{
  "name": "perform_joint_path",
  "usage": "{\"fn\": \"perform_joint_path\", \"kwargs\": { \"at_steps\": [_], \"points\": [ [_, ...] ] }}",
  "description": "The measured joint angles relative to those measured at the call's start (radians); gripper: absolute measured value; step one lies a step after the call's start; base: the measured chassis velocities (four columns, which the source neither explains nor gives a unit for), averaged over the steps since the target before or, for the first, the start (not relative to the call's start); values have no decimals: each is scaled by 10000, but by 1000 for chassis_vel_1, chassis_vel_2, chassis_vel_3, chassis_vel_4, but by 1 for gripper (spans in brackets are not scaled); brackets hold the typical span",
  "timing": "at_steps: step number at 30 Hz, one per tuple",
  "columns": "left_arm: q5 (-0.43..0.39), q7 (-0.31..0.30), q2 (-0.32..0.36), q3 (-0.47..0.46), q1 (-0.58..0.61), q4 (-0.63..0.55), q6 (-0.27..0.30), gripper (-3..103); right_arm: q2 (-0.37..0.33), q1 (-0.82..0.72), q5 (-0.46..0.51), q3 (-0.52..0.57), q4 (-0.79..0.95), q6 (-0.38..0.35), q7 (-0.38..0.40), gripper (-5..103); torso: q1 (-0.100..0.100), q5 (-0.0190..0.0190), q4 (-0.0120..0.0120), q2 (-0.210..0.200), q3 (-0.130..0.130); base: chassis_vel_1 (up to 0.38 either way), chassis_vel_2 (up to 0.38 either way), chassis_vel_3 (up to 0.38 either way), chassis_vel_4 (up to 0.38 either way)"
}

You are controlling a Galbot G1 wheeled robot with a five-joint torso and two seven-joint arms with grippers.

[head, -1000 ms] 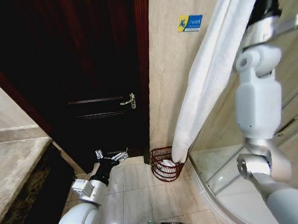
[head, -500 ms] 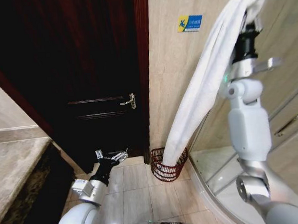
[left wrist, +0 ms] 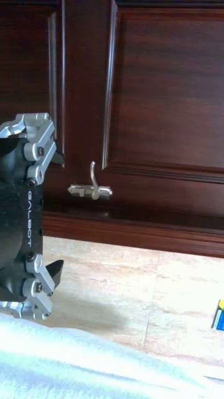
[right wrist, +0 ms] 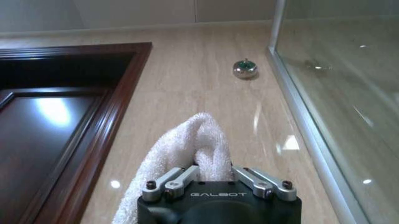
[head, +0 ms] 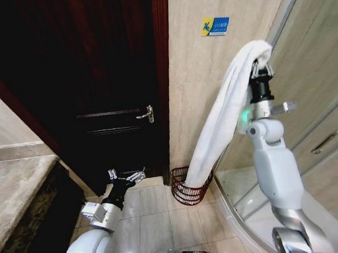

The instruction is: Discard the used towel into the hamper.

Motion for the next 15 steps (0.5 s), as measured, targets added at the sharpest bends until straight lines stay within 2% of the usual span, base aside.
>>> {"fn": "perform_joint_path", "kwargs": {
  "at_steps": [13,15],
  "points": [
    [0,0,0,0,0,0,-1,100,369,-1776,-266,319,385,325,-325,8,1,6,3,0,0,0,0,0,0],
    [0,0,-2,0,0,0,0,100,676,-2569,-250,459,530,538,-546,8,1,4,2,0,1,0,0,0,0]
  ]
}}
